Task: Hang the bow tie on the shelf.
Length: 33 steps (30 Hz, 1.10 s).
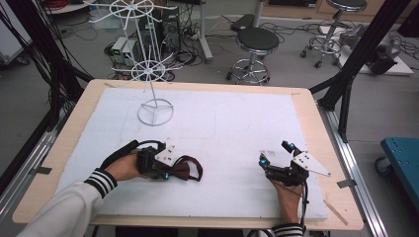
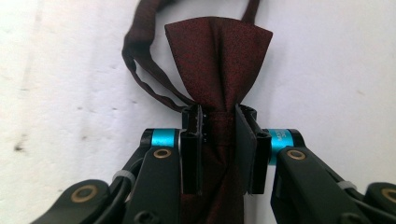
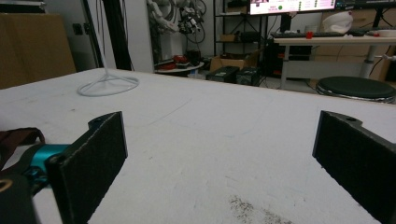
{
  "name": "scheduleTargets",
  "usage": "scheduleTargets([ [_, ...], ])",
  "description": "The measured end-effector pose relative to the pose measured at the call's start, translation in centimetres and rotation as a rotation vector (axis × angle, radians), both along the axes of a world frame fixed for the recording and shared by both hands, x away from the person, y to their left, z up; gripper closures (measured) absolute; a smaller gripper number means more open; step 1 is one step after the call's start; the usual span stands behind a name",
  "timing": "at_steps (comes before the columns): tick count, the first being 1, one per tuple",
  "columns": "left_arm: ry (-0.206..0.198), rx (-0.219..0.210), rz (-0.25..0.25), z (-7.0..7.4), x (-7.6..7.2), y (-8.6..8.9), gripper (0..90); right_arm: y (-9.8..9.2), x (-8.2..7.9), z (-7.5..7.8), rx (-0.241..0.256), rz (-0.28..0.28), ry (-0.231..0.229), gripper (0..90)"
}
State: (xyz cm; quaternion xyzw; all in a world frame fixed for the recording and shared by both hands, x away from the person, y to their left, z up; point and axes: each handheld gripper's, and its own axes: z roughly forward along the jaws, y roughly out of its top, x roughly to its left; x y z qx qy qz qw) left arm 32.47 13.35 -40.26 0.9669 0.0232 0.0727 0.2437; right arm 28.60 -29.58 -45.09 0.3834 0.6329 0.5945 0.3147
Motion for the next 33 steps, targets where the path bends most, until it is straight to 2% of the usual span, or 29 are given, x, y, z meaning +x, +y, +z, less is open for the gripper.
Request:
scheduleTargets([
  [3, 0.007, -0.054, 0.034, 0.1, 0.0, 0.6, 73.3, 0.0, 0.0, 0.0, 0.001, -0.001, 0.003, 2.4],
  [6, -0.002, -0.084, 0.052, 0.3, 0.0, 1.1, 73.3, 0.0, 0.0, 0.0, 0.001, -0.002, 0.003, 2.4],
  [12, -0.028, -0.181, 0.095, 1.4, 0.0, 2.2, 73.2, 0.1, 0.0, 0.0, 0.001, -0.003, 0.002, 2.4],
  [14, -0.052, -0.209, 0.103, 1.8, 0.0, 2.6, 73.2, 0.1, 0.0, 0.0, -0.001, -0.003, 0.001, 2.4],
  [15, -0.072, -0.246, 0.122, 2.2, 0.0, 3.0, 73.3, 0.1, 0.0, 0.0, -0.001, -0.003, 0.001, 2.4],
  [16, -0.072, -0.246, 0.122, 2.2, 0.0, 3.0, 73.3, 0.1, 0.0, 0.0, -0.001, -0.003, 0.001, 2.4],
  [25, -0.128, -0.38, 0.189, 3.9, 0.0, 5.0, 73.2, 0.1, 0.0, 0.0, -0.002, -0.003, 0.001, 2.4],
  [27, -0.143, -0.412, 0.208, 4.2, 0.0, 5.4, 73.3, 0.1, 0.0, 0.0, -0.002, -0.003, 0.001, 2.4],
  [28, -0.154, -0.449, 0.223, 4.6, -0.1, 5.8, 73.3, 0.1, 0.0, 0.0, -0.002, -0.003, 0.001, 2.4],
  [29, -0.154, -0.449, 0.223, 4.6, -0.1, 5.8, 73.3, 0.1, 0.0, 0.0, -0.001, -0.003, 0.002, 2.4],
  [33, -0.188, -0.499, 0.257, 5.3, -0.2, 6.5, 73.3, 0.1, 0.0, 0.0, -0.003, -0.005, -0.002, 2.4],
])
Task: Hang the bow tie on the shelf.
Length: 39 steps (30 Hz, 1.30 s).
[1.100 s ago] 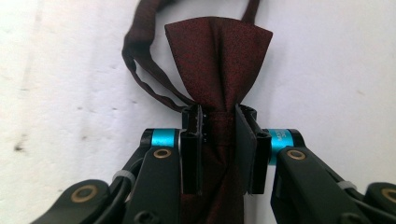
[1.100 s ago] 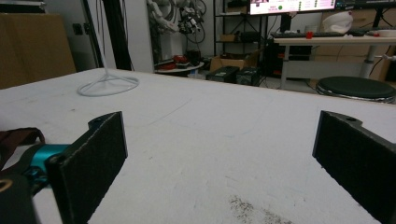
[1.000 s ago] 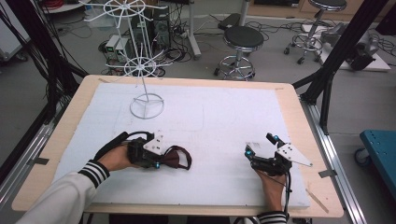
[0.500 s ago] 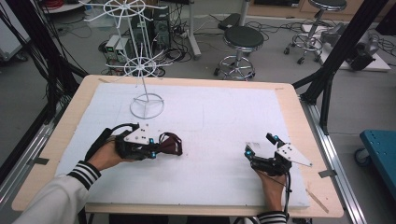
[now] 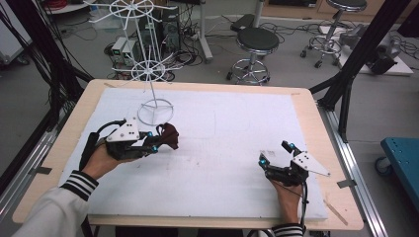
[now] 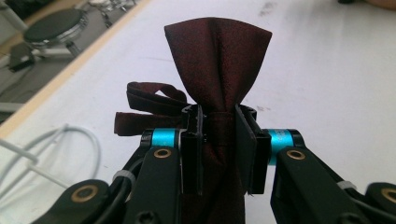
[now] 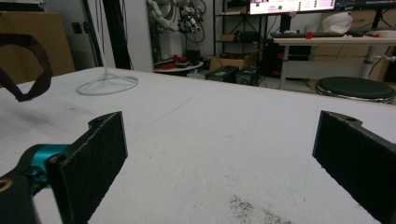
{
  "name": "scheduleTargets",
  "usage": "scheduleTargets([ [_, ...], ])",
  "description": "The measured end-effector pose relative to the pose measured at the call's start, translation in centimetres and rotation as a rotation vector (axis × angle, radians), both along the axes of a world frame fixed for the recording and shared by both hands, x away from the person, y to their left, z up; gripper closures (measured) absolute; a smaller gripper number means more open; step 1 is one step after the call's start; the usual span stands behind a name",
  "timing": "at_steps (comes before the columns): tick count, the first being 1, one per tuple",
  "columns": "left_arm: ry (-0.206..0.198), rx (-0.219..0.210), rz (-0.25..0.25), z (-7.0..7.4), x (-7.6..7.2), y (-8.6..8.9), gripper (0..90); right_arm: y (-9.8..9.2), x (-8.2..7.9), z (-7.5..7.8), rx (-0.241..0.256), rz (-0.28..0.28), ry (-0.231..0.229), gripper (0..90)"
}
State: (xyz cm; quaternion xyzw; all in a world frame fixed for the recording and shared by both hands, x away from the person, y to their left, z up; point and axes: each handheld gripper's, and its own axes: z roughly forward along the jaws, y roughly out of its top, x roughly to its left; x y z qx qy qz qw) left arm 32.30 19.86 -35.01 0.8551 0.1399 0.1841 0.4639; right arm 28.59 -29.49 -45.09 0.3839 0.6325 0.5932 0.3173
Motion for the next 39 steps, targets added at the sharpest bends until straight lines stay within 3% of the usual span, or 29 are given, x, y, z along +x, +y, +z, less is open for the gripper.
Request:
scheduleTargets([
  [18, -0.093, -0.144, 0.186, 2.2, 0.2, 3.3, 73.2, 0.0, 0.0, 0.0, -0.002, -0.001, 0.001, 2.4],
  [22, -0.123, -0.151, 0.213, 2.8, 0.2, 3.8, 73.2, 0.0, 0.0, 0.0, -0.001, -0.001, 0.0, 2.4],
  [26, -0.131, -0.151, 0.23, 3.2, 0.3, 4.1, 73.2, 0.0, 0.0, 0.0, -0.002, -0.001, 0.001, 2.4],
  [33, -0.147, -0.187, 0.272, 3.9, 0.4, 4.6, 73.2, 0.0, 0.0, 0.0, -0.005, -0.001, -0.003, 2.4],
  [39, -0.149, -0.187, 0.289, 4.7, 0.8, 4.4, 73.2, 0.0, 0.0, 0.0, 0.001, -0.001, 0.002, 2.4],
])
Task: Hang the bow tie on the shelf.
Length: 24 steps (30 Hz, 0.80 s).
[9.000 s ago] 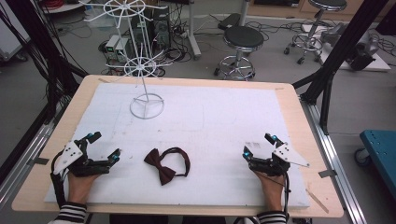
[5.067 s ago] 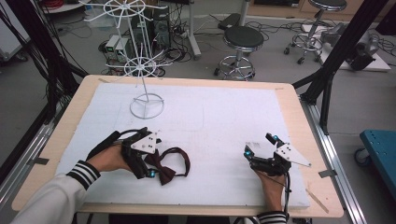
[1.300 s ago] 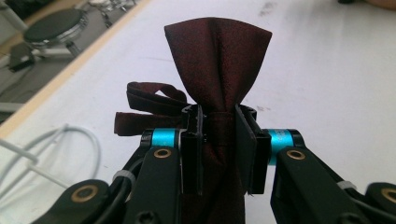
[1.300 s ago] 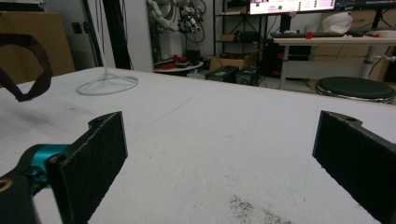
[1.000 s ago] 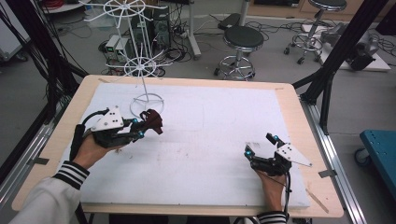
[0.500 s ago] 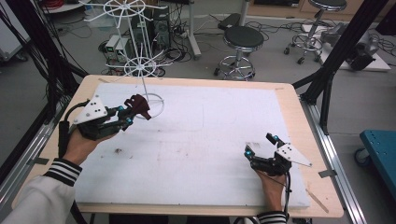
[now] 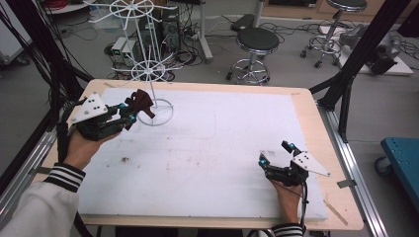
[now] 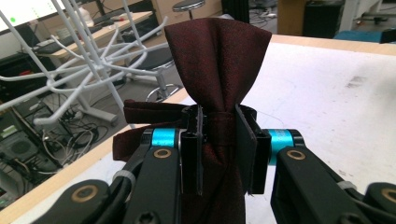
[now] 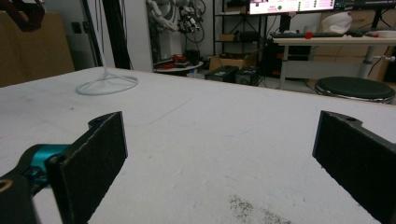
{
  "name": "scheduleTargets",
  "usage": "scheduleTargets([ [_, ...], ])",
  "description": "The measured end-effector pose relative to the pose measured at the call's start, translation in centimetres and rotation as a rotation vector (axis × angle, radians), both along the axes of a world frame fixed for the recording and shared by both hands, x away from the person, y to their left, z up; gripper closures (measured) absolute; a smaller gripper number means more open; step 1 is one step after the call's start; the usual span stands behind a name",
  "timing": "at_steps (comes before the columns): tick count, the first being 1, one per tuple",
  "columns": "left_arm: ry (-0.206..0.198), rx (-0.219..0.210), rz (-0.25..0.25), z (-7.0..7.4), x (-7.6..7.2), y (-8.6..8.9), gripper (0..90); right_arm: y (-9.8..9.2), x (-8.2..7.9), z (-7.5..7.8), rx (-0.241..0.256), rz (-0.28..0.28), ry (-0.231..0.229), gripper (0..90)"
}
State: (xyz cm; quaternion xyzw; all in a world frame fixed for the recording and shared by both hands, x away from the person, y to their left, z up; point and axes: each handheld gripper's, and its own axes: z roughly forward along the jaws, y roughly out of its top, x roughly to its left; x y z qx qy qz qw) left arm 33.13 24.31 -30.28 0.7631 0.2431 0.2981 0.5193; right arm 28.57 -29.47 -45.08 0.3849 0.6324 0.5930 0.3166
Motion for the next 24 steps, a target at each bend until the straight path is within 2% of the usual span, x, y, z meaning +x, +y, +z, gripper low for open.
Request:
scheduleTargets([
  [4, 0.011, -0.016, 0.003, 0.4, 0.3, -0.2, 73.2, 0.0, 0.0, 0.0, -0.004, 0.001, -0.001, 2.4],
  [6, 0.011, -0.009, 0.01, 0.5, 0.4, -0.2, 73.2, 0.0, 0.0, 0.0, -0.006, 0.0, -0.005, 2.4],
  [17, 0.025, -0.065, 0.046, 1.2, 1.1, -0.1, 73.2, 0.0, 0.0, 0.0, -0.001, -0.001, -0.002, 2.4],
  [24, 0.025, -0.065, 0.066, 1.7, 1.7, -0.5, 73.2, 0.0, 0.0, 0.0, -0.001, -0.001, -0.002, 2.4],
])
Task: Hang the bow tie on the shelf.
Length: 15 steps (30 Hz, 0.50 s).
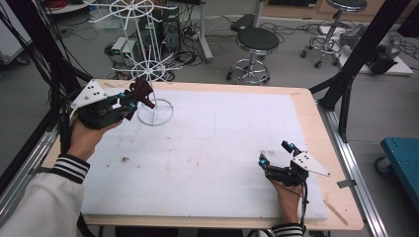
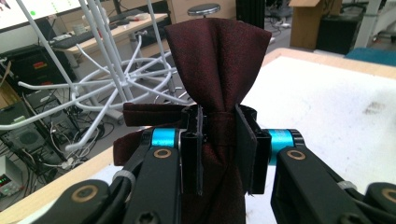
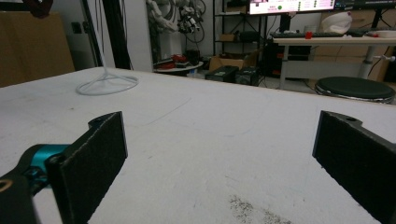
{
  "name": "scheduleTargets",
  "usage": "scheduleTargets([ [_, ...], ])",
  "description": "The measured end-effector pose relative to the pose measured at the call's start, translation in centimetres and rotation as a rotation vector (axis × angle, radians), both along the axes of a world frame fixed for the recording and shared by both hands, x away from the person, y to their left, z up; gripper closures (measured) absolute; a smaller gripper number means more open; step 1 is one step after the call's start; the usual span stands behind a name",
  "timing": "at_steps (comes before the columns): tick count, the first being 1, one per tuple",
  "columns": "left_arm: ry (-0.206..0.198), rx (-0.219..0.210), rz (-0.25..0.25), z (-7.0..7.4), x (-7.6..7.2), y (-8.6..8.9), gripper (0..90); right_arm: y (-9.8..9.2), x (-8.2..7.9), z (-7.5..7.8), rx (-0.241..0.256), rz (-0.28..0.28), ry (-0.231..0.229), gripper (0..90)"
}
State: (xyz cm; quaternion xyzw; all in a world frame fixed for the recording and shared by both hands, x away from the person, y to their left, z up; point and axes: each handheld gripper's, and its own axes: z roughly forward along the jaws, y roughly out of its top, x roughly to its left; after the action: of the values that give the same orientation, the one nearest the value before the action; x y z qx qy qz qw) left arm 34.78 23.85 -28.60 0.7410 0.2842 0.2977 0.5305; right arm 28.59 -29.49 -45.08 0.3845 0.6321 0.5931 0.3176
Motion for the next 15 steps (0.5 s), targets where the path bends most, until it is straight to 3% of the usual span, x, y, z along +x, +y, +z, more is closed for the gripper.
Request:
scheduleTargets([
  [8, -0.006, 0.013, 0.019, 0.7, 0.6, -0.7, 73.1, 0.0, 0.0, 0.0, 0.001, 0.002, 0.001, 2.4],
  [15, 0.014, 0.04, 0.023, 1.6, 1.4, -1.5, 73.1, 0.0, 0.0, 0.0, 0.001, 0.001, 0.0, 2.4],
])
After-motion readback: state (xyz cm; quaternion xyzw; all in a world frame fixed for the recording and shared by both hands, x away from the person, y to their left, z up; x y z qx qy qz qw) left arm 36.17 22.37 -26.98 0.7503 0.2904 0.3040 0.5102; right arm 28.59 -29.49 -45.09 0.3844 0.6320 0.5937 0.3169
